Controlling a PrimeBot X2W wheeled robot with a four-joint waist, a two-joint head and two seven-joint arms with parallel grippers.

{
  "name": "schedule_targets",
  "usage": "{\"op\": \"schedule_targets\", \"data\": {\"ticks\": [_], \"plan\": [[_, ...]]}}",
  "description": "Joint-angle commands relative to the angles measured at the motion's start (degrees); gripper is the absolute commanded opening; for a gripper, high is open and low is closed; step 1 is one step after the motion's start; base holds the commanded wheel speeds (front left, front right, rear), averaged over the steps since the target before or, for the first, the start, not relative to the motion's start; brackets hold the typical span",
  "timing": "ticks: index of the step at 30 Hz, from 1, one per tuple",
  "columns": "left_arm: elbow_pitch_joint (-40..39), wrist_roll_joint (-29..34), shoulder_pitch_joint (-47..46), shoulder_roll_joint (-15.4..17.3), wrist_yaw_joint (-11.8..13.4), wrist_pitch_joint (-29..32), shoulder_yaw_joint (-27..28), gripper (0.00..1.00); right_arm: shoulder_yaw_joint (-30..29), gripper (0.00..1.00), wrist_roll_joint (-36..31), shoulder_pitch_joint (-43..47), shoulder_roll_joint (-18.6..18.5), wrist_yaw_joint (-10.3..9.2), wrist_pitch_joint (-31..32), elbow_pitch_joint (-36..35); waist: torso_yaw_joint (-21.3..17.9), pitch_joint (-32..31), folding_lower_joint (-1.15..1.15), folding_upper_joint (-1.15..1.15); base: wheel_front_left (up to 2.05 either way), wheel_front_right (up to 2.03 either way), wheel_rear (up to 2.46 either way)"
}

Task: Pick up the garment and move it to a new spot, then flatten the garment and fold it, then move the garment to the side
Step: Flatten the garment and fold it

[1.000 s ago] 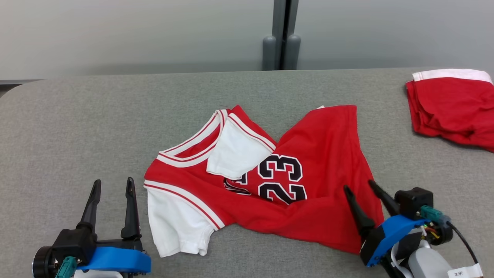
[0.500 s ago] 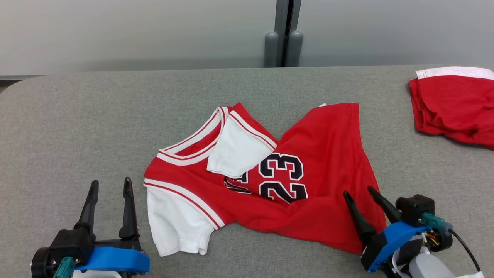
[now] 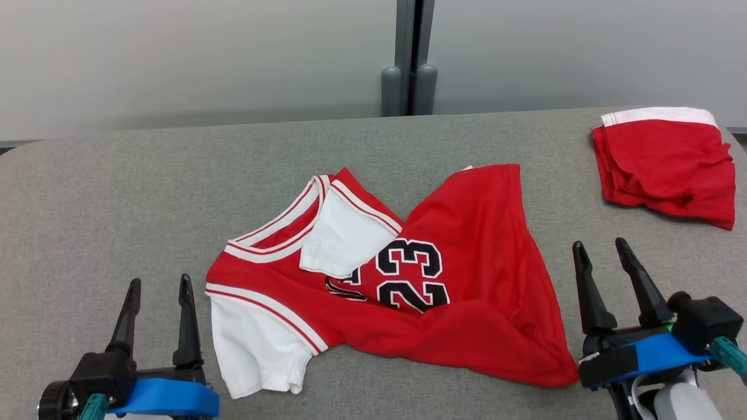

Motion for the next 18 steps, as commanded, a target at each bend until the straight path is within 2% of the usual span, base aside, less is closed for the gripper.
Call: {"op": "schedule_targets", "data": {"ticks": [1,7,18], "plan": [[0.00,0.39,0.80,-0.06,-0.13,-0.12,0.25,1.00,-0.47,1.00,-0.49,1.27,0.42,0.02,-0.28,-1.15,-0.26,-0.32,0.00,0.00,0.00,0.00,0.00],[0.16,0.79,1.87,-0.06,-0.20,-0.12,0.50,1.00,-2.58,1.00,-3.53,8.11,2.59,0.02,-0.30,-8.61,-0.91,-1.70,0.00,0.00,0.00,0.00,0.00],[1.19,2.01,3.05,-0.06,-0.31,-0.13,0.81,1.00,-1.77,1.00,-6.49,12.56,4.15,0.02,-0.32,-8.45,-0.80,-2.60,0.00,0.00,0.00,0.00,0.00]]}}
